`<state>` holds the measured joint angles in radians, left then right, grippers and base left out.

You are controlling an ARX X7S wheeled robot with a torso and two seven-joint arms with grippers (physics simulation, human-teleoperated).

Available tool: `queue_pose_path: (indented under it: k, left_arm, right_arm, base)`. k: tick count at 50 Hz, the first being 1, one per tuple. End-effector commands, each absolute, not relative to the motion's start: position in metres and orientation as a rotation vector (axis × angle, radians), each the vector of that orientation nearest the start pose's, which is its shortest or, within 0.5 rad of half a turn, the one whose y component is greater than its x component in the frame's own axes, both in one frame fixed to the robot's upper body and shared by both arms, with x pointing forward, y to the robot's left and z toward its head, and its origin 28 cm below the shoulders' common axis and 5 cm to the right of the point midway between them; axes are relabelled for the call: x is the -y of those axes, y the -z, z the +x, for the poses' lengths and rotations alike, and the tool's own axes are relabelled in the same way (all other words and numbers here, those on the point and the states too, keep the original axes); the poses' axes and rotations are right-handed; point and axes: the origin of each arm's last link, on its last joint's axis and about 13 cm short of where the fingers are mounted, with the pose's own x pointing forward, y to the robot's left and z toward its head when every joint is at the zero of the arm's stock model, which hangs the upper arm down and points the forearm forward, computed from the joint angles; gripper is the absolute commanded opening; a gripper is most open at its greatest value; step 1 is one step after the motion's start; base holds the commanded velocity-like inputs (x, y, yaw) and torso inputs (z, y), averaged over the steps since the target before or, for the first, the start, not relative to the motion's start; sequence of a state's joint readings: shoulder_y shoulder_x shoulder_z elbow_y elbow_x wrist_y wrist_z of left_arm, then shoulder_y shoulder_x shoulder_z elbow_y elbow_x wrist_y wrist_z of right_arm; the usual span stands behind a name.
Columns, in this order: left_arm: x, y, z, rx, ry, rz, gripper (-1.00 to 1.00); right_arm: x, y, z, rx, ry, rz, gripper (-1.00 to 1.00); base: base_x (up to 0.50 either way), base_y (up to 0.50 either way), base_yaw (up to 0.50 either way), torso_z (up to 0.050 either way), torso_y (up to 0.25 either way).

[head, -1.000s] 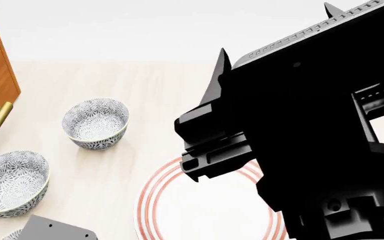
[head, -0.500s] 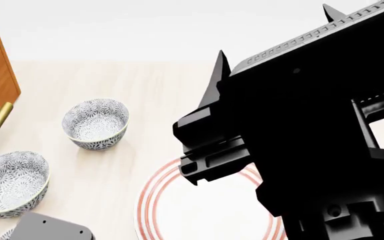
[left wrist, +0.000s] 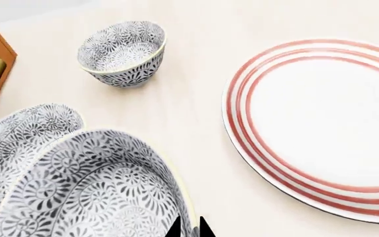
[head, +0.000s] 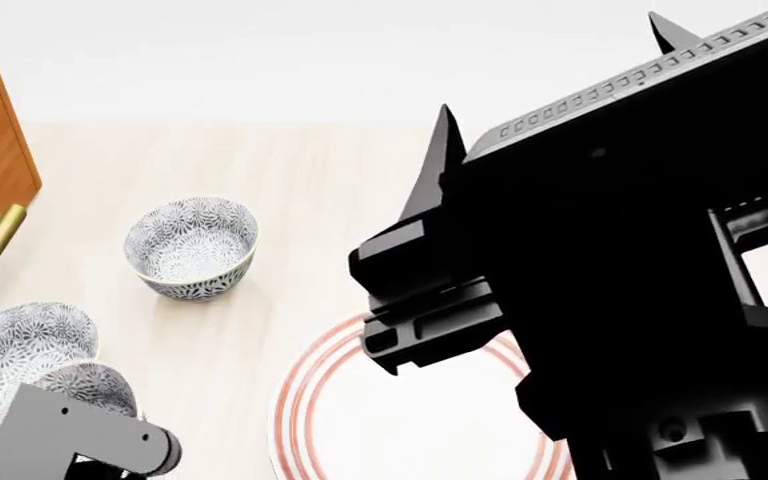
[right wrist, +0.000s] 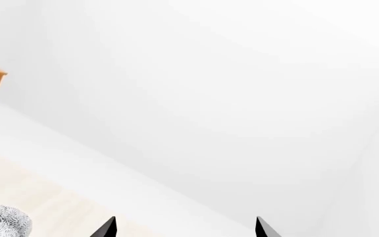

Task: Put the bowl at the front on the plate.

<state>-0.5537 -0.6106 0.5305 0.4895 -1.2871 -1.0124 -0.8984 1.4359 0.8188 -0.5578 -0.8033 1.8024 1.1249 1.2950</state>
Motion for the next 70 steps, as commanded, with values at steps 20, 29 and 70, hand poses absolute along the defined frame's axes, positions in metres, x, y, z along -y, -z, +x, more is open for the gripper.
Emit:
queue_pose_path:
  k: [20, 29, 70]
  left_arm:
    - [-0.195, -0.16, 0.207, -0.265, 0.236, 0.24, -1.0]
    - [-0.194, -0.166, 0.214, -0.183, 0.259, 0.259, -1.0]
    - [-0.183, -0.205, 0.24, -0.161, 0.397, 0.427, -1.0]
  right_arm:
    - [0.113, -0.319, 0.161, 0.314, -0.039, -0.455, 1.0]
    - [0.116, -0.32, 0.158, 0.326, -0.024, -0.45, 1.0]
    - [0.119, -0.315, 0.155, 0.345, -0.022, -0.434, 1.0]
  base:
    - [0.0, 0.0, 0.0, 0.0, 0.0]
    - [0.0, 0.0, 0.0, 0.0, 0.0]
    - [0.0, 0.0, 0.0, 0.0, 0.0]
